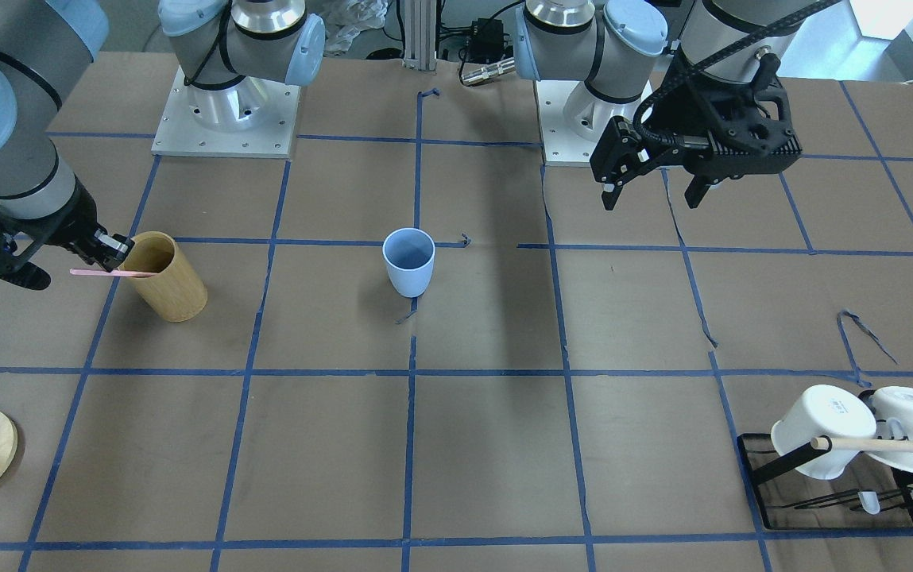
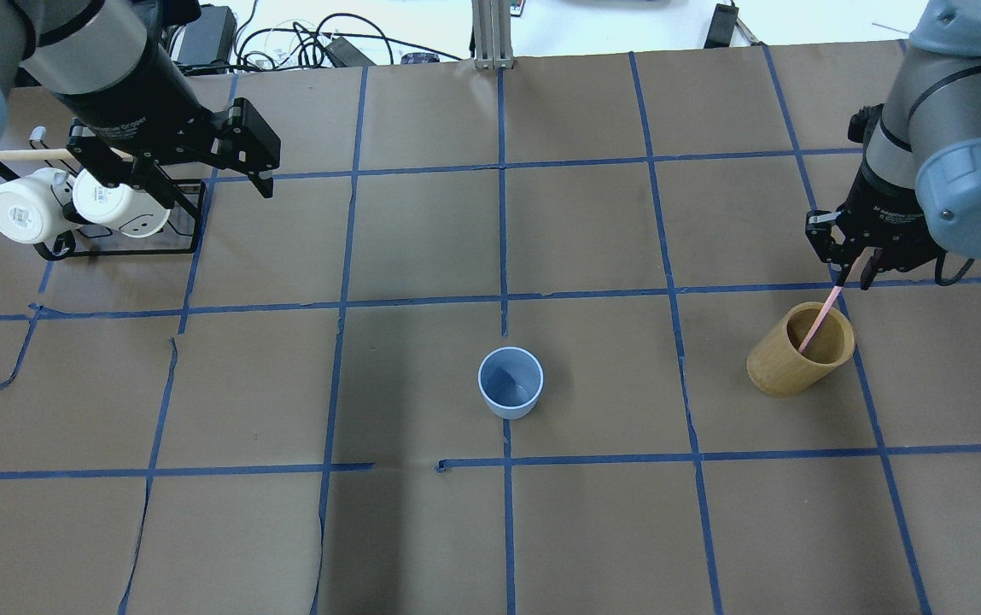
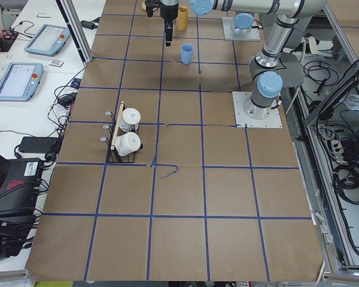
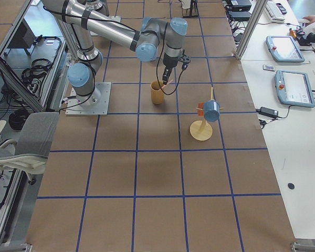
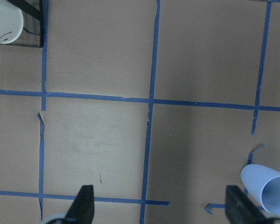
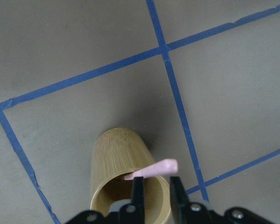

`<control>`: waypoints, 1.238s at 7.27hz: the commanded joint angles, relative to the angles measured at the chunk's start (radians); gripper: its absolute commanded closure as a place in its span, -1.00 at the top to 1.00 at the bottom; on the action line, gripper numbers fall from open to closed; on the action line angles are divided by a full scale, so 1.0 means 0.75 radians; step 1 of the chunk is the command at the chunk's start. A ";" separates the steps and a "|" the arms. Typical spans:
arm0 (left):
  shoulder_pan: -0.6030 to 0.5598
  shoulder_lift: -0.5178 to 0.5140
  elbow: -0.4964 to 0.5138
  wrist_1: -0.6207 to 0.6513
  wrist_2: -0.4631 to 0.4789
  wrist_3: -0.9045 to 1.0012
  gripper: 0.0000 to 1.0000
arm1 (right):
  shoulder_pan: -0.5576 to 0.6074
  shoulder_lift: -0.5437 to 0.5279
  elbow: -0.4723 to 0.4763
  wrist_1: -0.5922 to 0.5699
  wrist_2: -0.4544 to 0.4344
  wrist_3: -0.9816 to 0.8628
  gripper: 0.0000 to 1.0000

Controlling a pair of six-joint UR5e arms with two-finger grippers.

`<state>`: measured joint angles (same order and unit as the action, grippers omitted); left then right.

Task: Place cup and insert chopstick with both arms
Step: 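Grasp the pink chopstick tip with the right gripper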

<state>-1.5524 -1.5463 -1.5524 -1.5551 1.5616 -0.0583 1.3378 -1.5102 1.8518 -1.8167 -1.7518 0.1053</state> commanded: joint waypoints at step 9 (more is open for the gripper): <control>0.004 0.000 0.000 0.002 -0.002 0.000 1.00 | -0.002 0.024 -0.011 -0.055 0.082 -0.020 -1.00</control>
<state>-1.5495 -1.5463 -1.5524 -1.5539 1.5601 -0.0583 1.3372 -1.4872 1.8463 -1.8600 -1.6903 0.0935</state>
